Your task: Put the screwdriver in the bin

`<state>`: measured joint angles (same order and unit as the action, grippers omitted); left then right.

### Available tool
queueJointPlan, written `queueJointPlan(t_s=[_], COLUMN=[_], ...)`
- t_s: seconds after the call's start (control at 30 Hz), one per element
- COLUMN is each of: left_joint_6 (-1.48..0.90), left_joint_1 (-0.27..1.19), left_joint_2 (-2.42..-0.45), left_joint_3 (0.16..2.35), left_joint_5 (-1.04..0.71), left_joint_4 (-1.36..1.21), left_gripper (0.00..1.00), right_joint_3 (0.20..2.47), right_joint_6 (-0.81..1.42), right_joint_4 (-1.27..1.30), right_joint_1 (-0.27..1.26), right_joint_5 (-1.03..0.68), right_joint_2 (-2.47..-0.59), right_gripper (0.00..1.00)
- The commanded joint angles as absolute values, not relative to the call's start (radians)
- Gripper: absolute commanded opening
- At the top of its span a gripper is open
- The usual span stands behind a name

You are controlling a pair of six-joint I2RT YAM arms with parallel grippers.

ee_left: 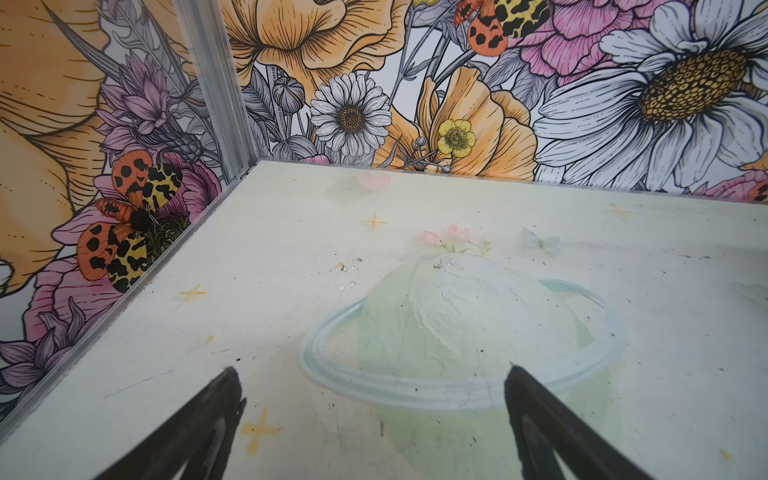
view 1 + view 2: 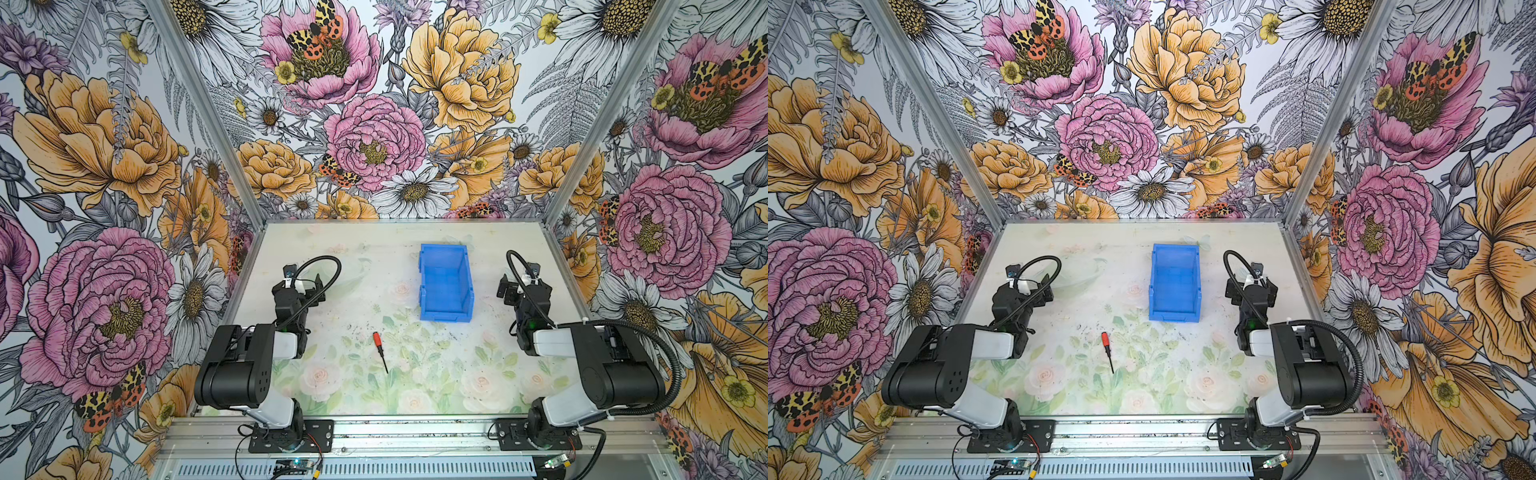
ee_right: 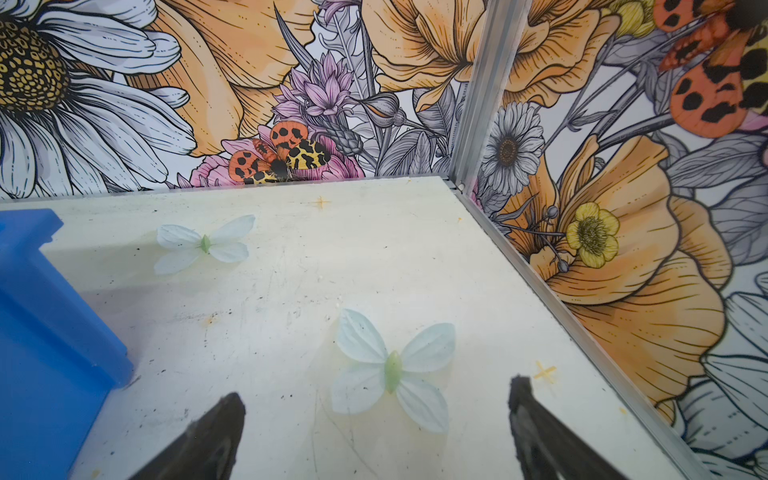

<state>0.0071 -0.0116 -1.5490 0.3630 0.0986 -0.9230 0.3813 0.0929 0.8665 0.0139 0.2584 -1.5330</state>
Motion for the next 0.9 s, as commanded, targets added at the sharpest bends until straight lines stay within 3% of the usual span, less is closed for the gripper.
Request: queueJointPlan(t_s=[0.0, 0.87], left_joint_6=[0.003, 0.0], left_joint_1=[-0.015, -0.02], left_joint_2=[-1.549, -1.549], left_joint_3=[0.381, 0.378], left_joint_5=[0.074, 0.073], left_joint_4=[-0.93, -0.933], left_gripper=[0.99, 0.99], right_joint_3=[0.375, 0.376], right_joint_6=[0.102, 0.105], right_joint_4=[0.902, 0.897], right_joint_1=[0.013, 0.008], right_joint_5=[0.269, 0.259], right_joint_2=[-1.536, -1.536], right_gripper=[0.99, 0.99])
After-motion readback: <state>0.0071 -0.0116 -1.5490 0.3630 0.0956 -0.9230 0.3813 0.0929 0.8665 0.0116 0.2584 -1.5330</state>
